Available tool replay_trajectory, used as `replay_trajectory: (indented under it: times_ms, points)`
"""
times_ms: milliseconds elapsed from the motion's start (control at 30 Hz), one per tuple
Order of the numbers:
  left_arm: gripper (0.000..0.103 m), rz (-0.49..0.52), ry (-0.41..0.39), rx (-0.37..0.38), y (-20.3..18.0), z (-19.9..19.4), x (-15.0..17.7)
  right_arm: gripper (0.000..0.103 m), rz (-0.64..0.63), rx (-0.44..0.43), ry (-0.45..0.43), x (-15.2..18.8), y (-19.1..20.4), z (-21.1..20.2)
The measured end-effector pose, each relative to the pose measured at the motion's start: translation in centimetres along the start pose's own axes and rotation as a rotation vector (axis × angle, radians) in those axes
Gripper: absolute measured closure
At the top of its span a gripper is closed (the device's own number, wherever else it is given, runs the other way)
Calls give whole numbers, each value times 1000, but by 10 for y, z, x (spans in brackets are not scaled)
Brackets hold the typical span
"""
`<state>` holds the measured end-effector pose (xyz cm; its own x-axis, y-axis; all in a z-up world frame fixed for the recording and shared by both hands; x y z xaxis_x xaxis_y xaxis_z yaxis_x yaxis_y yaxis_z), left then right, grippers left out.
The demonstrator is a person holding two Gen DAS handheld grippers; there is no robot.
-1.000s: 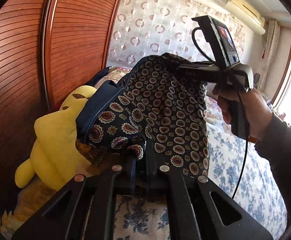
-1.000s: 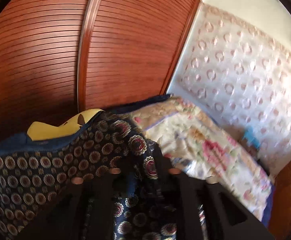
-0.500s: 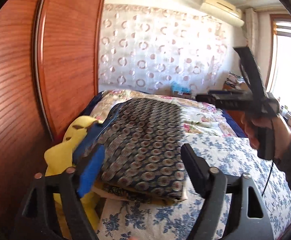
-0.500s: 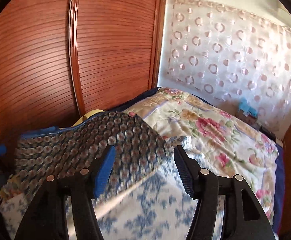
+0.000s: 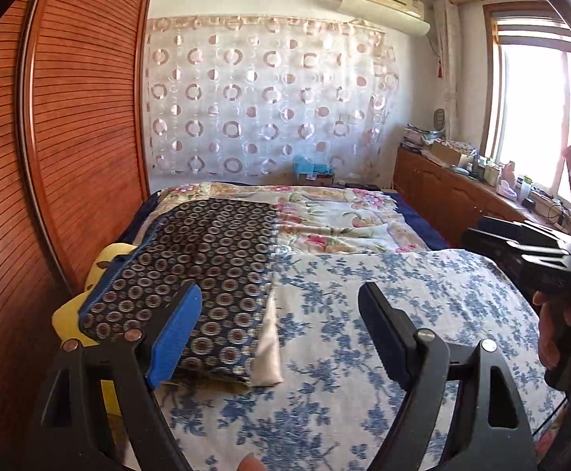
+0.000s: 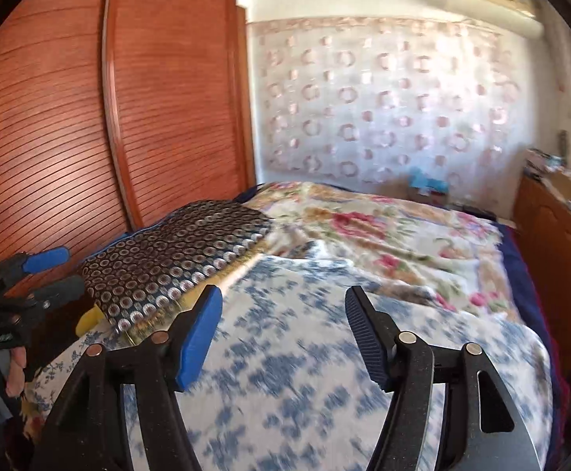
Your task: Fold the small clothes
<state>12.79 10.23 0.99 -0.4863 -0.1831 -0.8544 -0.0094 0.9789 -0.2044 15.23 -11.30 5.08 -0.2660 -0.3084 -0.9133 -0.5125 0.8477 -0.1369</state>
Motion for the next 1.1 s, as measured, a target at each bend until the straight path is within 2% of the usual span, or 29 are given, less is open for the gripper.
replay_trajectory:
  times_ms: [133,333,467,600,1100]
  points:
    - [20,12,-5,20,-24,-7,1,19,42,73,-7,16,-8,-48]
    - [20,37,-29,33,-57,-20,1,19,80,160,-21,36,-7,-105]
    - [20,52,-39,16,-72,-26,2,19,93,220,-34,37,2,-125]
    - [20,60,-31,23,-84,-29,3,19,114,238,-53,42,15,-142]
    - [20,68,-39,16,-95,-35,8,19,148,262,-61,54,33,-118]
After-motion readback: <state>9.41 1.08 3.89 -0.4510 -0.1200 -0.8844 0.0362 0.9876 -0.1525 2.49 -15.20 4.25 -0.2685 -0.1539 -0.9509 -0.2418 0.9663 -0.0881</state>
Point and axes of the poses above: each gripper's, at about its wrist camera, not at the fingertips, and z roughly the way its jaws point, y to its left, x to its underside, the point moved 2 cm from there along z, roughly the way its jaws point, and after that the axes turned 9 degrees about -z, right-handed, at the moved point
